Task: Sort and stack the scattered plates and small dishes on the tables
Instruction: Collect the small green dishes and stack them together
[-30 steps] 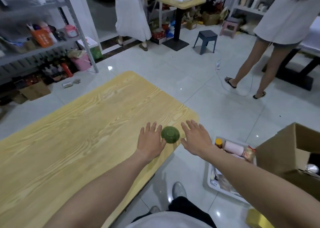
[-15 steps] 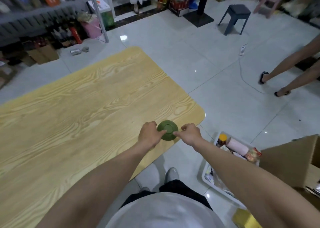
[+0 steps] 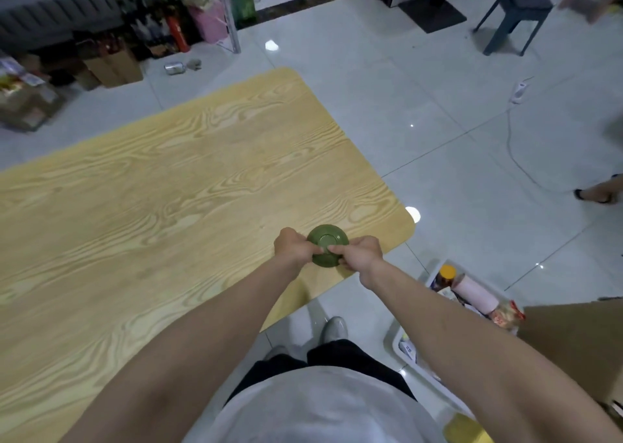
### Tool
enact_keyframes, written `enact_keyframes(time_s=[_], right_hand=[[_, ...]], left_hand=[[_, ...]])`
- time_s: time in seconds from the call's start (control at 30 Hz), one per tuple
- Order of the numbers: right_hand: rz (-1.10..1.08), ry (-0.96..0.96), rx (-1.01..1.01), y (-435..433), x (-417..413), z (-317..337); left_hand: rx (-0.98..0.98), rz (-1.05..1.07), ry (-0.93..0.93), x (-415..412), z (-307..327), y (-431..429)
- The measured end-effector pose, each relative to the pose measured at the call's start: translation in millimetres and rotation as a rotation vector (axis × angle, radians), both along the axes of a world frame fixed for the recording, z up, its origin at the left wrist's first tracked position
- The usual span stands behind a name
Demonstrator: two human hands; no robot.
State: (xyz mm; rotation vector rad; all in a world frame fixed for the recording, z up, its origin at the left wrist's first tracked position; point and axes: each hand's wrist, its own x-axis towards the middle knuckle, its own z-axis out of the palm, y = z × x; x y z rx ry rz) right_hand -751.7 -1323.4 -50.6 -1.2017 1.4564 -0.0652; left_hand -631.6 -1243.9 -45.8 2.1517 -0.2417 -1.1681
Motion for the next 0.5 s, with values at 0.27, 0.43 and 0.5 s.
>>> enact_keyframes(time_s=[0.27,0.43,0.5], right_hand=[[0.155,-0.076,-0.212,-16,0,22],[0.405,0.000,-0.365,-15,-15,13],[0.478,0.033,-0.356,-12,-19,8]], left_hand=[[-0.226,-0.022,-0.053,19,12,-4],[-0.215,-0.107,-0.170,16,6,4],[-0.205,-0.180,-0.230,13,1,11]])
